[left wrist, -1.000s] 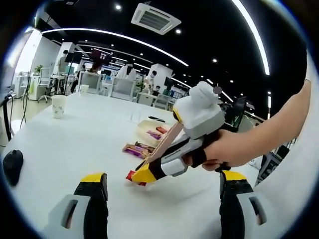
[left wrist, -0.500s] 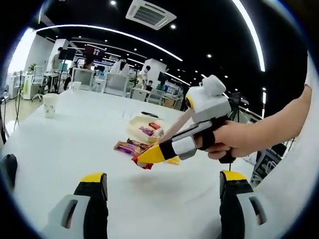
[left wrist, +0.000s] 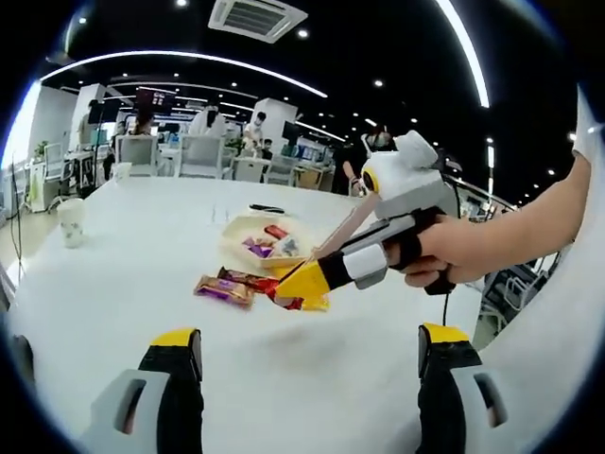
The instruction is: Place the target food into the container with the food tongs after gripping and lifting it, then release it inside without dropping or visibly crushing the food.
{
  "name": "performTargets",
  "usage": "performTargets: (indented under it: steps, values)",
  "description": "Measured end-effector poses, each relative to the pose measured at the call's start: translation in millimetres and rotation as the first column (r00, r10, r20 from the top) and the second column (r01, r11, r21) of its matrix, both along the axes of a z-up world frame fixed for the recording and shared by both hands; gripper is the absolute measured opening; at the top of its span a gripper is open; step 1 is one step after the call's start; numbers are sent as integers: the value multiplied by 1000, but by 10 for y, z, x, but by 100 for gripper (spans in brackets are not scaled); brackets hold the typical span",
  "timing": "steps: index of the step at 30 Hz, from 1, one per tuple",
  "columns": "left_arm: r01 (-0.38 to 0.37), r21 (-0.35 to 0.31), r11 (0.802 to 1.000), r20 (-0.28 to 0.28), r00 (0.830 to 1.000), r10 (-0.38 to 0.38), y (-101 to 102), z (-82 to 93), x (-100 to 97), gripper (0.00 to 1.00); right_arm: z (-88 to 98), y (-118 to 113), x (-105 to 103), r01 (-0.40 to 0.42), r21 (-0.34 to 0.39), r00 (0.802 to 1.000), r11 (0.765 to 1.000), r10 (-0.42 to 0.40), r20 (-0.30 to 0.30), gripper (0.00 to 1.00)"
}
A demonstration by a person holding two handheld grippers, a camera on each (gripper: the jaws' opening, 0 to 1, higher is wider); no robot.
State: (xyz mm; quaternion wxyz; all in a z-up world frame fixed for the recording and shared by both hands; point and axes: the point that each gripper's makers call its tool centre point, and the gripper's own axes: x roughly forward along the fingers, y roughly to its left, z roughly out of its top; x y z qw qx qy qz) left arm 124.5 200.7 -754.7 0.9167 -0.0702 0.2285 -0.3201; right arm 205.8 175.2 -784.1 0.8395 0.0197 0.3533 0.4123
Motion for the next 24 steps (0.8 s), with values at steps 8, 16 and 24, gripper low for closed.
performTargets:
  steps: [8, 16, 24]
  values:
    - [-9, 13, 1000, 8, 1000, 9, -158, 159, 44, 96, 101, -342, 35, 95, 81, 995, 992, -94, -14, 18]
    - [-20, 25, 999, 6, 1000, 19, -347, 232, 71, 96, 143, -644, 42, 121, 103, 992, 987, -123, 19, 18]
    - [-19, 55, 998, 14, 1000, 18, -533, 207, 87, 97, 208, -918, 81, 125, 132, 991, 983, -130, 33, 18]
